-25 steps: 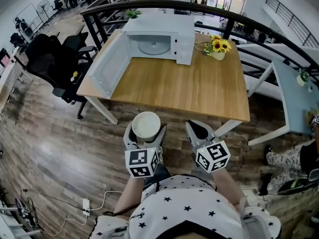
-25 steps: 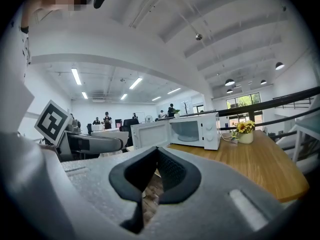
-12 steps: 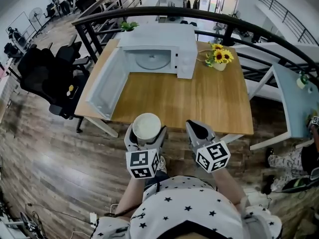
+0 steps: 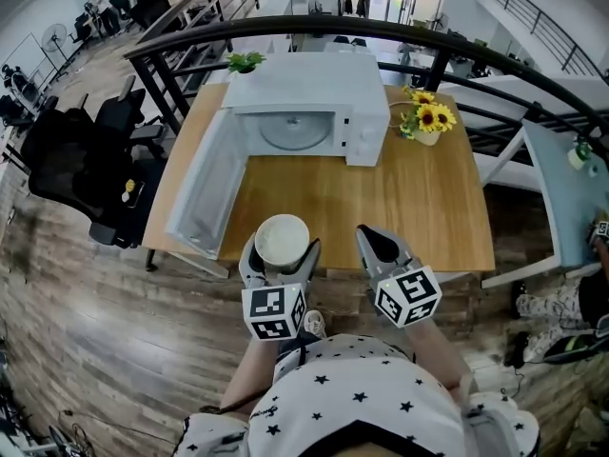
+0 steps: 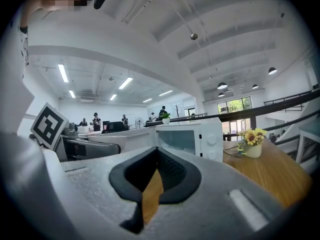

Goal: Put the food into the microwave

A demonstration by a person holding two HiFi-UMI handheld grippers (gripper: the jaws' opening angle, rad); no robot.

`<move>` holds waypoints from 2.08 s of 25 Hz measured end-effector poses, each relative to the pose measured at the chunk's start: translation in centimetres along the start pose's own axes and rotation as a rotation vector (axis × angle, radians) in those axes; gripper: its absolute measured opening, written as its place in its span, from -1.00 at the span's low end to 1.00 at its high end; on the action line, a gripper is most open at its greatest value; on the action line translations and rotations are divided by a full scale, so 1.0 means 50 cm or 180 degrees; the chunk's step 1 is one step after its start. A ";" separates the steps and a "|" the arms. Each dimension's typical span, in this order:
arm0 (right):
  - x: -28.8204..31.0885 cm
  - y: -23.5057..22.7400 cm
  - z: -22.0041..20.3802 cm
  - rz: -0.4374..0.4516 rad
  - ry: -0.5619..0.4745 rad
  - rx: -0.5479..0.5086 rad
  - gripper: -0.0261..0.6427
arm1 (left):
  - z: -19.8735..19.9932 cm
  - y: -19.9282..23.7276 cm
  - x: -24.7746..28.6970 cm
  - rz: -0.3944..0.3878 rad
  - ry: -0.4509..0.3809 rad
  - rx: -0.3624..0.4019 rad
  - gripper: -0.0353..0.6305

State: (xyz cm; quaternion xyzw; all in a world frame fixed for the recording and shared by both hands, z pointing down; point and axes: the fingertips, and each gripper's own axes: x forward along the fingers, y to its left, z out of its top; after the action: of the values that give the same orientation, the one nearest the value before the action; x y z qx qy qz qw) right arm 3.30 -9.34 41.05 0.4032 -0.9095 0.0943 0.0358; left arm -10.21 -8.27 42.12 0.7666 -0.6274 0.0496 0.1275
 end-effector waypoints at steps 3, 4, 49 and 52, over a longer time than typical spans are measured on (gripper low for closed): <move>0.034 -0.007 0.002 -0.0041 0.0009 0.0011 -0.90 | 0.008 0.025 0.027 -0.0033 0.0012 0.0002 0.57; 0.044 -0.009 0.002 -0.0055 0.0012 0.0012 -0.90 | 0.010 0.032 0.035 -0.0044 0.0016 0.0004 0.57; 0.317 -0.165 -0.018 -0.0094 0.0293 0.0014 -0.90 | 0.034 0.186 0.440 -0.0084 0.0106 -0.0005 0.57; 0.336 -0.180 -0.020 -0.0074 0.0323 0.0032 -0.90 | 0.033 0.193 0.472 -0.0070 0.0130 0.0012 0.57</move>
State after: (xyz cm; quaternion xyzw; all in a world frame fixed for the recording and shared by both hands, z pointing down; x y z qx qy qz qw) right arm -1.35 -27.27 45.69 0.4086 -0.9013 0.1188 0.0809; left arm -14.86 -32.85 47.38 0.7725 -0.6161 0.0649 0.1393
